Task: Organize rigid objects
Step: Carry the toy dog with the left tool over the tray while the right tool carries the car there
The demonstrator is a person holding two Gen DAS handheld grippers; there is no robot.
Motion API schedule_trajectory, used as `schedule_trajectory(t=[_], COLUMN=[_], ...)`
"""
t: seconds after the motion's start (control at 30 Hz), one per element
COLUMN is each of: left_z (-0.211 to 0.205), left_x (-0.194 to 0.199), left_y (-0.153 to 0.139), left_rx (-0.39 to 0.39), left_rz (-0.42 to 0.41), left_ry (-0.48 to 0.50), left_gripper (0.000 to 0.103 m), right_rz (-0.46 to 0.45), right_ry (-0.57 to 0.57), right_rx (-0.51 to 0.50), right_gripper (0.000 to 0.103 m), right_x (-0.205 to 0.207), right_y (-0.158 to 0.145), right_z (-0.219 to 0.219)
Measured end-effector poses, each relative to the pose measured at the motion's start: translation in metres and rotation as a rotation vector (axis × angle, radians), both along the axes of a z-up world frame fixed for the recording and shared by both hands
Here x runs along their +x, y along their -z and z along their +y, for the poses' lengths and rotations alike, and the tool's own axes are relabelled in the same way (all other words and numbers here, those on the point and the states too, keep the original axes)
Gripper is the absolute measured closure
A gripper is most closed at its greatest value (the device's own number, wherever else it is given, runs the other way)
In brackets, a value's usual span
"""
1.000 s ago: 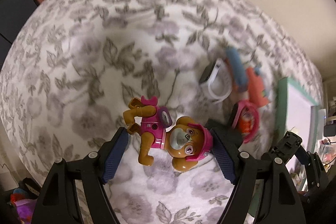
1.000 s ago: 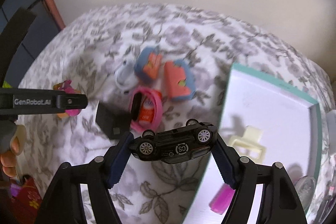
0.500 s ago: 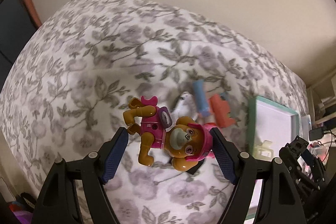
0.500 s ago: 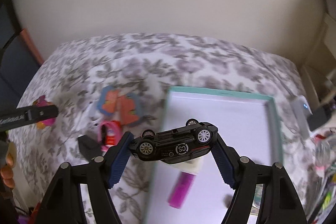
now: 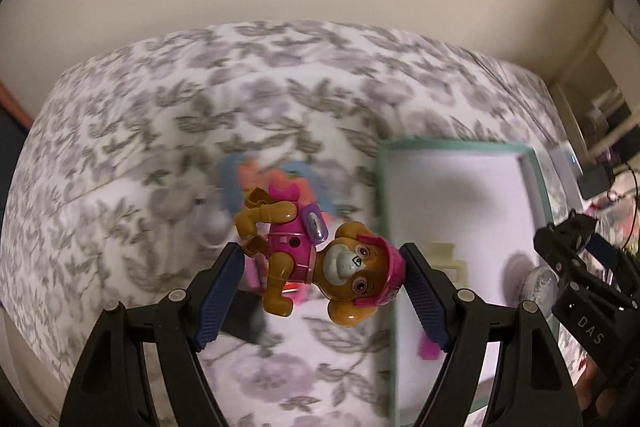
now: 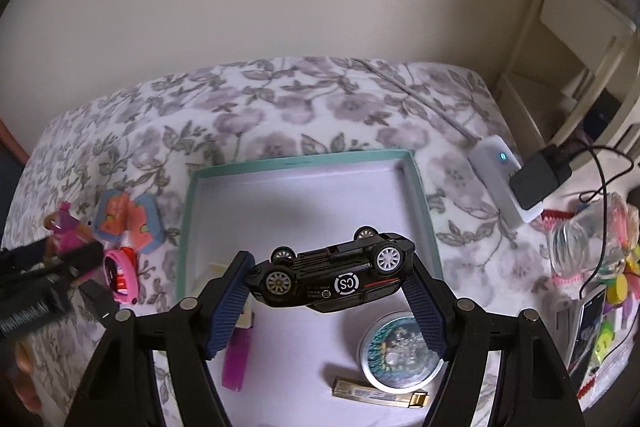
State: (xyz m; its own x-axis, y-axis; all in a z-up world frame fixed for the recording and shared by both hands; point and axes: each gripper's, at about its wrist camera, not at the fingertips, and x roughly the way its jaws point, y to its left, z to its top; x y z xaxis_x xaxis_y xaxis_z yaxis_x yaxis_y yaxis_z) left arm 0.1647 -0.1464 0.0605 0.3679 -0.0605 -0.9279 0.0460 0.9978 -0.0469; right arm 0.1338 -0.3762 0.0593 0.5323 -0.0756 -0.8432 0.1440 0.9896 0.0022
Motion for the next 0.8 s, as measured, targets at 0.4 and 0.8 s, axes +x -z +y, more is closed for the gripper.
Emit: schedule_trajectory(t=[0.4,0.8], left_z=[-0.067,-0.093], left_x=[0.030,0.050], left_y=[0.029,0.057], left_rx=[0.020,0.044], left_rz=[0.007,-0.020], left_ry=[0.103,0.111], left_gripper=[0.023,0.023], right_rz=[0.037,0.075], right_ry=[0.045,0.055], right_rx=[-0.014,-0.012], right_gripper=[0.026,0.026], right_x=[0.016,0.027], right_y=[0.024,0.050], right_z=[-0.029,-0.041])
